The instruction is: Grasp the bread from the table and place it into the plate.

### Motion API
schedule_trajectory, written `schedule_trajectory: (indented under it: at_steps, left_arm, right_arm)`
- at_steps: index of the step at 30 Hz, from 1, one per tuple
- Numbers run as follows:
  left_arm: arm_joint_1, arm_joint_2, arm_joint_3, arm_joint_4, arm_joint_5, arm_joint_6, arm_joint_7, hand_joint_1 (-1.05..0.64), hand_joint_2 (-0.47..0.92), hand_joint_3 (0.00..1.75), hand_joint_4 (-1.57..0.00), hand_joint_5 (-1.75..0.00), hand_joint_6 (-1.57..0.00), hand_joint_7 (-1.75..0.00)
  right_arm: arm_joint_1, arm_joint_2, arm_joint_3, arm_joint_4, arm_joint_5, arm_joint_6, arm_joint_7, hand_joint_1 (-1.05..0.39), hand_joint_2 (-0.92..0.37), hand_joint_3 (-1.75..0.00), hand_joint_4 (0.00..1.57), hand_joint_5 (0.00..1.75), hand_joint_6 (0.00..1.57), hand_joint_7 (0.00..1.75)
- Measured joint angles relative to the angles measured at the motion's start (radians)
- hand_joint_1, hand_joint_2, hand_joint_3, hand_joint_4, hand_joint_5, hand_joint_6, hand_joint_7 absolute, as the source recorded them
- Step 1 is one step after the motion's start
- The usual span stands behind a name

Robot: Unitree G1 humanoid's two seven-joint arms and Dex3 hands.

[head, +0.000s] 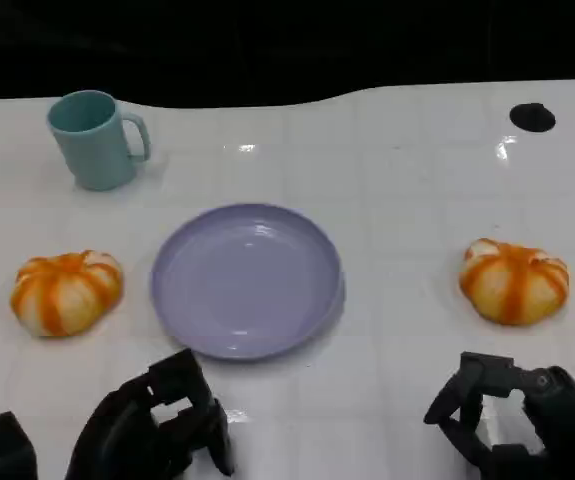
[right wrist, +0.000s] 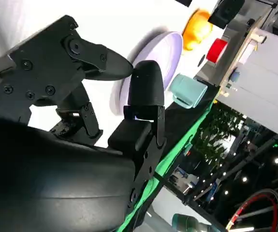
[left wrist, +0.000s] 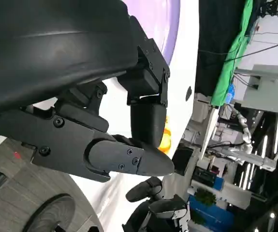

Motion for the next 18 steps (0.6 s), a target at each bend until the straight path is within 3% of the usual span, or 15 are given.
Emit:
schedule_trajectory:
  at_steps: [10, 18]
  left_arm:
    - [0.0, 0.0, 0.0, 0.0, 0.0, 0.0, 0.0, -0.65, 0.92, 0.19, -0.8, -1.75, -0.71, -1.56]
    - [0.0, 0.0, 0.0, 0.0, 0.0, 0.0, 0.0, -0.65, 0.92, 0.2, -0.8, -1.75, -0.7, -1.56]
  right_arm:
    - [0.0, 0.001, 0.0, 0.0, 0.0, 0.0, 0.0, -0.13, -0.46, -0.99, 0.79, 1.63, 0.81, 1.09]
    - [0.0, 0.015, -0.022, 0.002, -0.025, -0.018, -0.036, -0.26, -0.6, -0.73, 0.59, 1.02, 0.64, 0.7]
